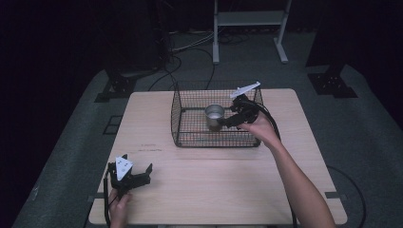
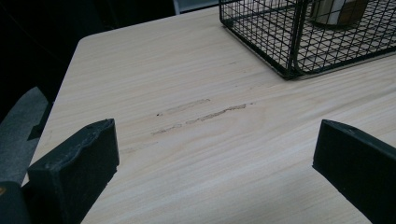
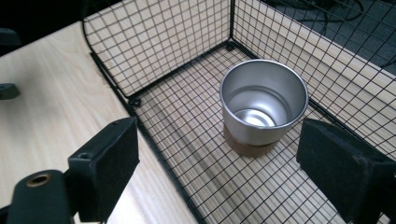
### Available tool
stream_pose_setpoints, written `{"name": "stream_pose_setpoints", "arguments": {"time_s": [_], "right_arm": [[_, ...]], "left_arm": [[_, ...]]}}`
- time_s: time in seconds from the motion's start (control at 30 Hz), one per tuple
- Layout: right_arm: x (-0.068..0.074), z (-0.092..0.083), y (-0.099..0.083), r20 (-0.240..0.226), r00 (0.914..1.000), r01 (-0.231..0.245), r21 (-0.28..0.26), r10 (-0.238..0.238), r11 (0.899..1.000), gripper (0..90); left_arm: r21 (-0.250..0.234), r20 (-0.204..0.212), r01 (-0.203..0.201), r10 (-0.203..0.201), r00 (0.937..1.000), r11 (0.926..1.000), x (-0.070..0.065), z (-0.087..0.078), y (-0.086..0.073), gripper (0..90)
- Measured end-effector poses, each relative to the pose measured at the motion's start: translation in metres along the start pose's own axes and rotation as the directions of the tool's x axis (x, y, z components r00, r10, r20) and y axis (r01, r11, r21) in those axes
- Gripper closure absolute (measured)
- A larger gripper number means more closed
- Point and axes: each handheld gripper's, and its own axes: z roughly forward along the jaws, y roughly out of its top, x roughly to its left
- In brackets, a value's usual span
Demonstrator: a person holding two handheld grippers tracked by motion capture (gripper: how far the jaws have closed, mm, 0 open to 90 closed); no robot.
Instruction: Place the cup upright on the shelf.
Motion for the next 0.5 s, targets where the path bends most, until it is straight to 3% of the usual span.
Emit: {"name": "stream_pose_setpoints", "arguments": {"time_s": [0.03, 0.23, 0.5], "right_arm": [[0.002, -0.005, -0.003, -0.031, 0.9994, -0.014, -0.010, 0.013, 1.000, 12.3], [0.009, -0.014, -0.007, -0.035, 0.9993, 0.011, 0.000, -0.011, 1.000, 12.2], [0.015, -0.030, -0.016, -0.031, 0.9988, 0.036, -0.026, -0.037, 0.999, 12.2]], "left_arm": [[0.000, 0.000, -0.002, 0.002, 1.0000, 1.0000, 0.000, 0.000, 0.000, 0.0], [0.004, 0.000, -0.004, 0.004, 1.0000, 1.0000, 0.000, 0.000, 0.000, 0.0], [0.005, -0.001, -0.008, 0.008, 1.0000, 1.0000, 0.000, 0.000, 0.000, 0.0]]}}
